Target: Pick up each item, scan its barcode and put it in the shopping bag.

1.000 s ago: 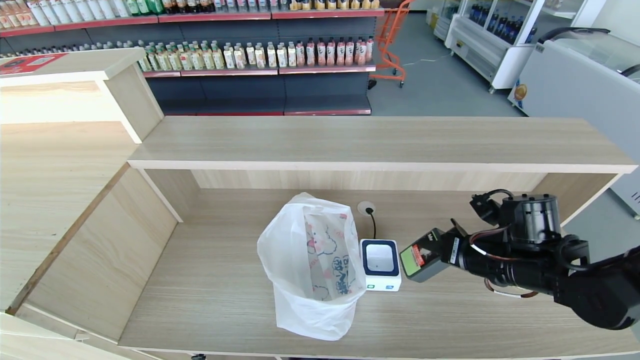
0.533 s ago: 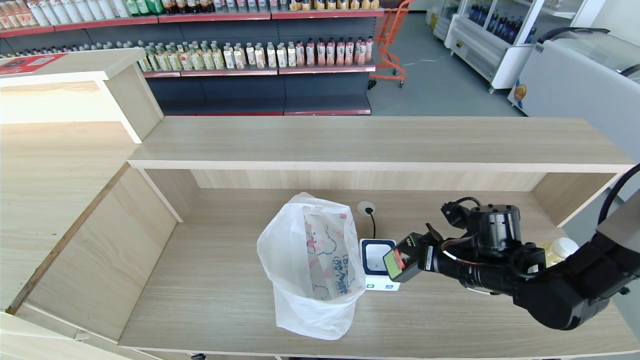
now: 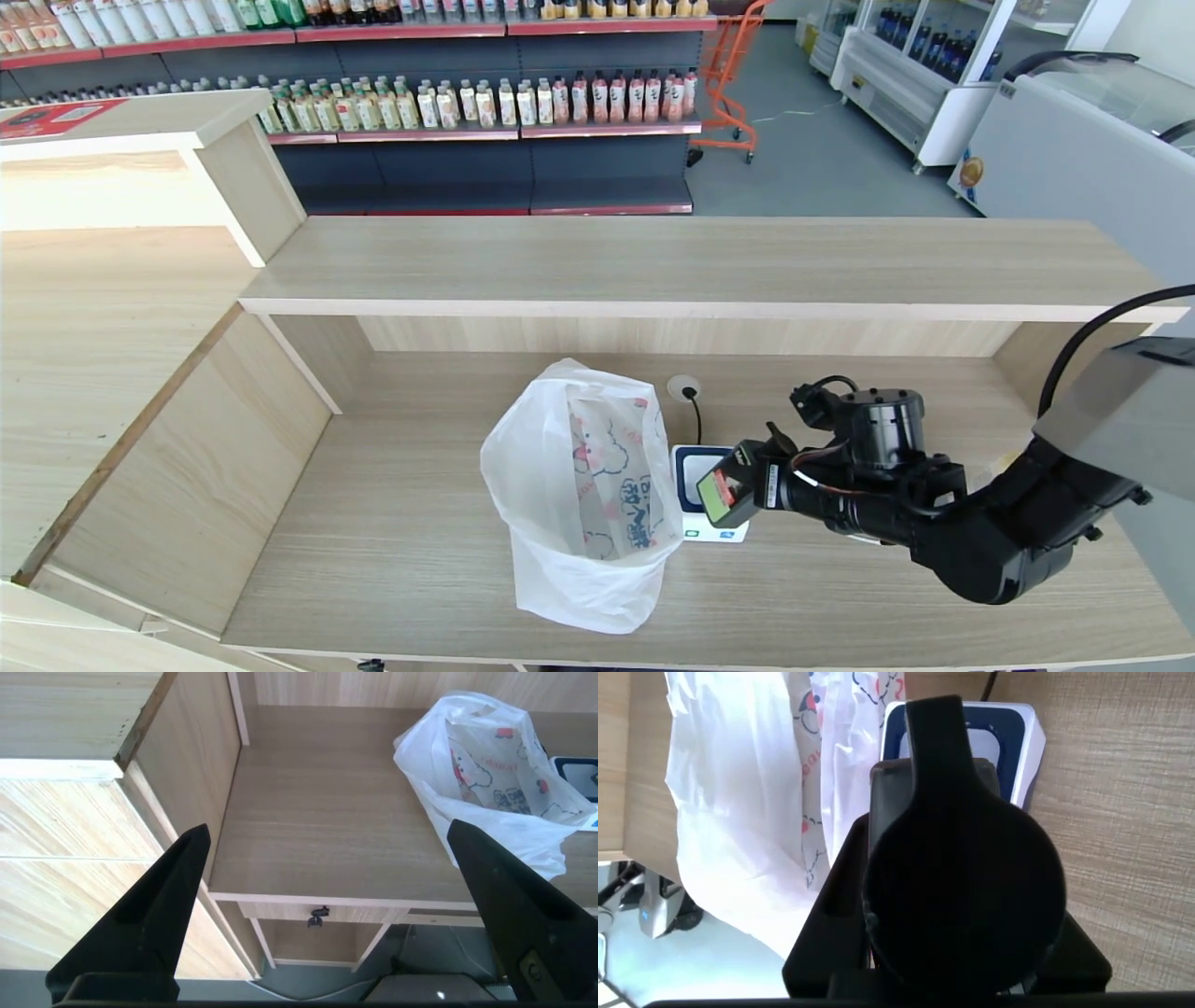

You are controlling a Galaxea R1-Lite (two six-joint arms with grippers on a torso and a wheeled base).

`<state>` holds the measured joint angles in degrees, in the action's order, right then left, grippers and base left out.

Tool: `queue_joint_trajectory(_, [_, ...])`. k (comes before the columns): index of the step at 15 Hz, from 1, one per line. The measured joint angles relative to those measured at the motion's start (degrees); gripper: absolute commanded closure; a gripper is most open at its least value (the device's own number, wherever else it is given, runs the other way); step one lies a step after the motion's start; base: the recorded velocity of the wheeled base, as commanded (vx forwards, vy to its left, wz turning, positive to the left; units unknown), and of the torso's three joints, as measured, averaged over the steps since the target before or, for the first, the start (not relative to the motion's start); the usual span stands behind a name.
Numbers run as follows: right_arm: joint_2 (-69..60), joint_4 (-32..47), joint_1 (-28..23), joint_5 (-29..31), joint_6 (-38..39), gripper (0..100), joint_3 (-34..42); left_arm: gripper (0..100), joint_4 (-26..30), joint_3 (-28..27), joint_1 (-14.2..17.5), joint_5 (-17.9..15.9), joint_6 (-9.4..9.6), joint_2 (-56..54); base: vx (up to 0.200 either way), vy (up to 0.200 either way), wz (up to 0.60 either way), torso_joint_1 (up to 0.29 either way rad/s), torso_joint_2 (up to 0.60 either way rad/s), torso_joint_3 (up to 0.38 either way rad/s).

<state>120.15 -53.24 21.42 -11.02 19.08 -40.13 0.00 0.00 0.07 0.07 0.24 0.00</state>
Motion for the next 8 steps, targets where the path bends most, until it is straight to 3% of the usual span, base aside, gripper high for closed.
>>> queue_joint_trajectory(8, [4.3, -0.5, 0.6, 0.1, -0.1, 100, -4.0, 0, 0.0, 0.0, 0.0, 0.0, 0.02, 0.0, 0.000, 0.000, 0.00, 0.000, 0.00, 0.000])
